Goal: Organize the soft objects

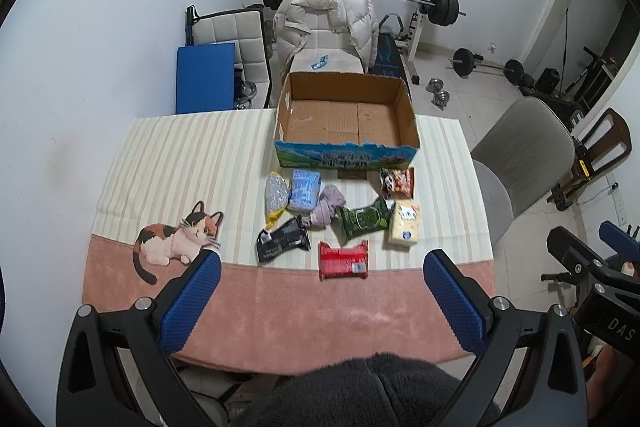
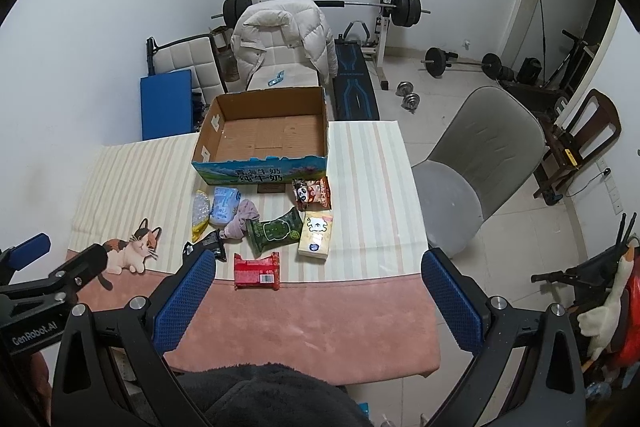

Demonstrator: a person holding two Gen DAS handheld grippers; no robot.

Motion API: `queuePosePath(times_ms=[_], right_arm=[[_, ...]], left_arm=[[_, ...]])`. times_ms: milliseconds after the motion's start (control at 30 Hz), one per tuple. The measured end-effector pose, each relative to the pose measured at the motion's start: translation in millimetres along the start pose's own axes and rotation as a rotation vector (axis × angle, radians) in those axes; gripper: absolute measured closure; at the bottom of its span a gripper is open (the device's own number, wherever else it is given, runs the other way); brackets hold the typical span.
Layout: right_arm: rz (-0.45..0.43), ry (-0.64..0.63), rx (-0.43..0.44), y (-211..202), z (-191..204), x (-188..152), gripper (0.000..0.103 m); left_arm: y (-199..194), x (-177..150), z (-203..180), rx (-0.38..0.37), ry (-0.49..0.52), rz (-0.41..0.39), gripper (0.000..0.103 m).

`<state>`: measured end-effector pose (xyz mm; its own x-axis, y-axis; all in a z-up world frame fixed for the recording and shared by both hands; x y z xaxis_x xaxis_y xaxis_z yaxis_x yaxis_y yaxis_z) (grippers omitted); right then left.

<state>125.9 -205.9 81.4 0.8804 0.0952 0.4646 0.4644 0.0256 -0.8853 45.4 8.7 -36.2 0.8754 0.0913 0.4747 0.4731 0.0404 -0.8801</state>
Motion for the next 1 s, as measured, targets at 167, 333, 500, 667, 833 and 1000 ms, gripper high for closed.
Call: queuePosePath(times_ms=[167,333,500,667,833,1000], right_arm=[[0.042,0.027,0.035,58.5,-10.6,12.2,0.0],[0.193,0.067,0.059,171.4,-25.1,12.8,0.0],[0.384,0.113,0.067,304.3,-33.7,-5.0,0.003],[0.519,0.167,0.074,413.0,-38.7,-26.1,0.008],[0.588,0.212,0.09,462.0,-32.6,-41.7,0.011],[0.647,0.236,0.096,482.5,-27.0,-59.8,0.011]], left_arm=[[54.8,19.5,13.3,0.065,0.02,0.019,0.0],[156.3,39.5,31.7,0.091,0.043,0.113,0.0],[280.0,51.1,37.3,0.054,0.057,0.266,0.012],[389.8,40.1,29.2,0.041,0.099,0.451,0.025],[457.3,30.0,23.2,0.033,0.122,0.554,0.025],[484.8,23.2,19.2,0.038,0.142,0.581,0.046]])
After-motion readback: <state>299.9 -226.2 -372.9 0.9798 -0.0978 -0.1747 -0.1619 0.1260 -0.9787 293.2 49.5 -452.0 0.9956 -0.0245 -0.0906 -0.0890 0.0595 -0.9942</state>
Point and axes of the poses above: each gripper's, at about its wrist camera, not at the fingertips, and y roughly the way its jaws point, z to its left, x to its top, the point moved 5 cm from there along y, roughly the way its jaws point, and after that the axes turned 1 degree about x, right-handed, at the moved point
